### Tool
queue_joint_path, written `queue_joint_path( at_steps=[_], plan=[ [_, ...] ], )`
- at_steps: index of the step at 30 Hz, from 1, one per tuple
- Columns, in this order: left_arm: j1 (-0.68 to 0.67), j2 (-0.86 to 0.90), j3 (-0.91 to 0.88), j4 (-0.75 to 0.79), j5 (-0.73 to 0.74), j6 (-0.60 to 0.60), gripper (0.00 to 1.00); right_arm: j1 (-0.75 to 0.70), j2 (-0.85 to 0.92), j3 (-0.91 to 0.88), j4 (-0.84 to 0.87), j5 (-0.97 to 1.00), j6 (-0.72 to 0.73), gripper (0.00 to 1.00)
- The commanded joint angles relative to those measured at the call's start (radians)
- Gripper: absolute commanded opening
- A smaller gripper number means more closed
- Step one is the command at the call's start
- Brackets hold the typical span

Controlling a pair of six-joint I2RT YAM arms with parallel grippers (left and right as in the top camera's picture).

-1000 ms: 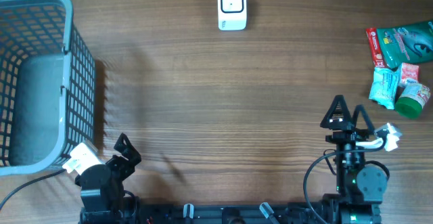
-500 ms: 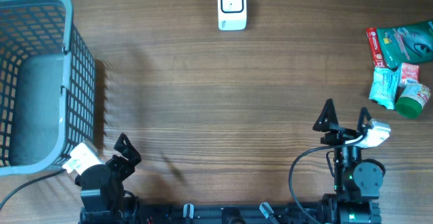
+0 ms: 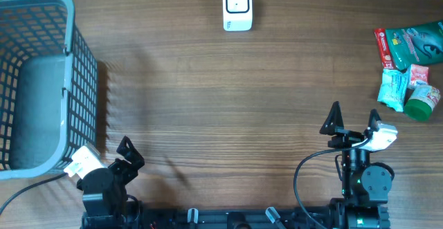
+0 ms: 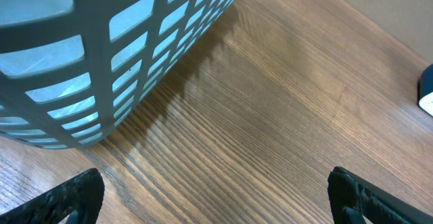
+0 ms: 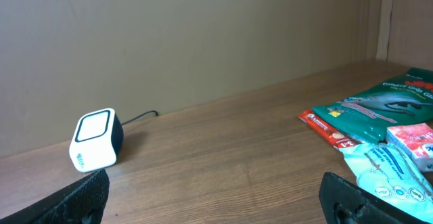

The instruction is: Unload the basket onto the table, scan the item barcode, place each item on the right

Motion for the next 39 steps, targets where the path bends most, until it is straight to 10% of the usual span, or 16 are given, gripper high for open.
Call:
queue_joint_path(
  at_steps=[1, 20, 30, 39],
  plan=[
    [-0.004, -0.003, -0.007, 0.002, -0.013, -0.006, 1.0, 0.0, -0.015, -0.002, 0.003, 0.01, -0.019, 1.0],
    [-0.004, -0.003, -0.006, 0.023, 0.039, -0.035, 1.0, -0.002, -0.011, -0.002, 0.003, 0.01, -0.019, 1.0],
    [-0.029, -0.035, -0.207, 0.805, 0.267, 0.08, 1.0, -0.002, -0.011, -0.002, 0.003, 0.01, -0.019, 1.0],
    [-0.028, -0.039, -0.356, 0.842, 0.399, 0.396, 1.0, -0.002, -0.011, -0.002, 0.003, 0.01, -0.019, 1.0]
  ],
)
